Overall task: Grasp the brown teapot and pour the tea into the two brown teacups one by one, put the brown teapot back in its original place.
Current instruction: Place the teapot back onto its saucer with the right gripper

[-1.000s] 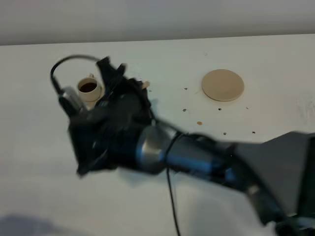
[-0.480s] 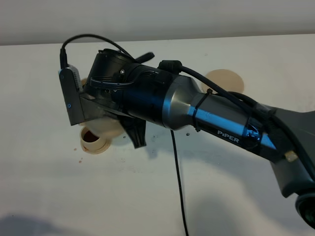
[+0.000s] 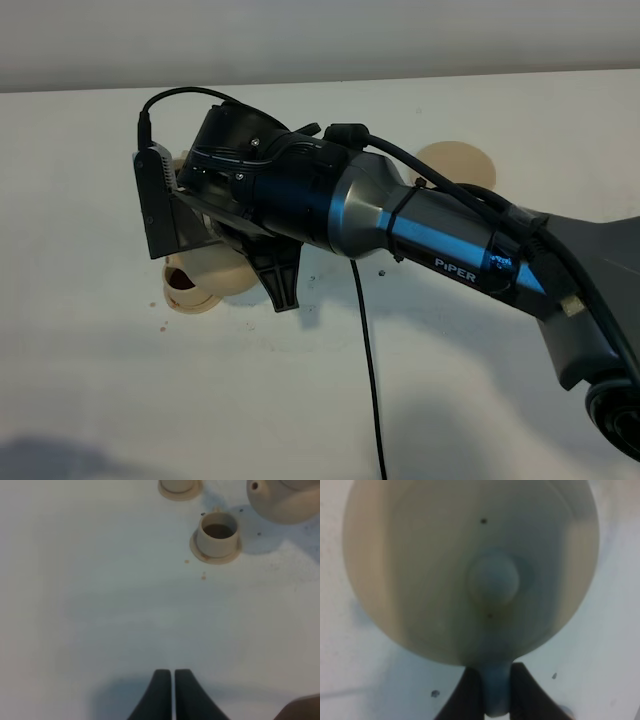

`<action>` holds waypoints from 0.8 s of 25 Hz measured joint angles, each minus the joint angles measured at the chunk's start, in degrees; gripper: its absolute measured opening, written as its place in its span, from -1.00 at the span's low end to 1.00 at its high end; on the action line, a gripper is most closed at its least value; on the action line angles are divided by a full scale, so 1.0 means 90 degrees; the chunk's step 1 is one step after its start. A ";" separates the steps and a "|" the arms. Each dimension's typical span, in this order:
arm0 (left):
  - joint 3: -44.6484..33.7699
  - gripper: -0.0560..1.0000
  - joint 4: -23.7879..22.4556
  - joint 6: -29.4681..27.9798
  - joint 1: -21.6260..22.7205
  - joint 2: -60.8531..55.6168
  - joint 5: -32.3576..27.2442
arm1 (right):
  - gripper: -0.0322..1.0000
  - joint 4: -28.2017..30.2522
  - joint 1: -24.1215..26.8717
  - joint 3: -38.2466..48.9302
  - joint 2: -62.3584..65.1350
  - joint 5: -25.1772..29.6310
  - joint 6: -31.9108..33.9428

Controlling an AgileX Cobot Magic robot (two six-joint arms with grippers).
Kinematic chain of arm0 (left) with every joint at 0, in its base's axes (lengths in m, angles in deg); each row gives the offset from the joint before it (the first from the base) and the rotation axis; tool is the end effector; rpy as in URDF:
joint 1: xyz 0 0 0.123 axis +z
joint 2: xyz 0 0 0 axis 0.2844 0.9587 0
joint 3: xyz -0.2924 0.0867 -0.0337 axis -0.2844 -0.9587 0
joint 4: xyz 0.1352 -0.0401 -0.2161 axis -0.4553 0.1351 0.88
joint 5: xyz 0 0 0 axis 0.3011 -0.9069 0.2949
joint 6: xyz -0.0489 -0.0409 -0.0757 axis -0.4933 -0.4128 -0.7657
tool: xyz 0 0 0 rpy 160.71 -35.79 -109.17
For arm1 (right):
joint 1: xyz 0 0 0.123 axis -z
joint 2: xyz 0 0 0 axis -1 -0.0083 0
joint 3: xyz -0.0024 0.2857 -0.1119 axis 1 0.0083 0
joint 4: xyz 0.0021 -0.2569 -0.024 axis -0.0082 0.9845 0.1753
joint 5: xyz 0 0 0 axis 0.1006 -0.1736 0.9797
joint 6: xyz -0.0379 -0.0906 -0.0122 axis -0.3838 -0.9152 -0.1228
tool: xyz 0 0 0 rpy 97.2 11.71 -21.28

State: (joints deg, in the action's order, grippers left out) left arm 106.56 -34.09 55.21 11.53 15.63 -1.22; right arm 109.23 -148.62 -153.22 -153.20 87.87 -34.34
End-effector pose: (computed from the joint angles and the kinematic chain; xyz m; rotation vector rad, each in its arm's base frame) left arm -0.0054 -0.0061 0.2655 0.1535 2.1164 -0.1089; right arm 0.2835 0.4000 0.2405 -2.1731 1.7044 -0.5036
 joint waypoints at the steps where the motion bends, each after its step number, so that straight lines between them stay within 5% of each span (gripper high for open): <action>1: 0.0000 -0.92 0.0000 0.0000 0.0000 0.0000 0.0000 | -0.72 0.0000 0.0000 0.0000 0.0000 -0.0005 0.0000; 10: 0.0000 -0.92 0.0000 0.0000 0.0000 0.0000 0.0000 | -0.72 -0.0026 0.0086 0.0000 0.0000 0.0271 0.0076; 20: 0.0000 -0.92 0.0000 0.0000 0.0000 0.0000 0.0000 | -0.72 -0.0468 0.1761 -0.0180 0.0072 0.0471 0.0286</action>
State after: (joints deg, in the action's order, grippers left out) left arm 106.56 -34.09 55.21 11.53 15.63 -1.22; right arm 105.01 -132.77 -154.84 -152.55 92.11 -31.77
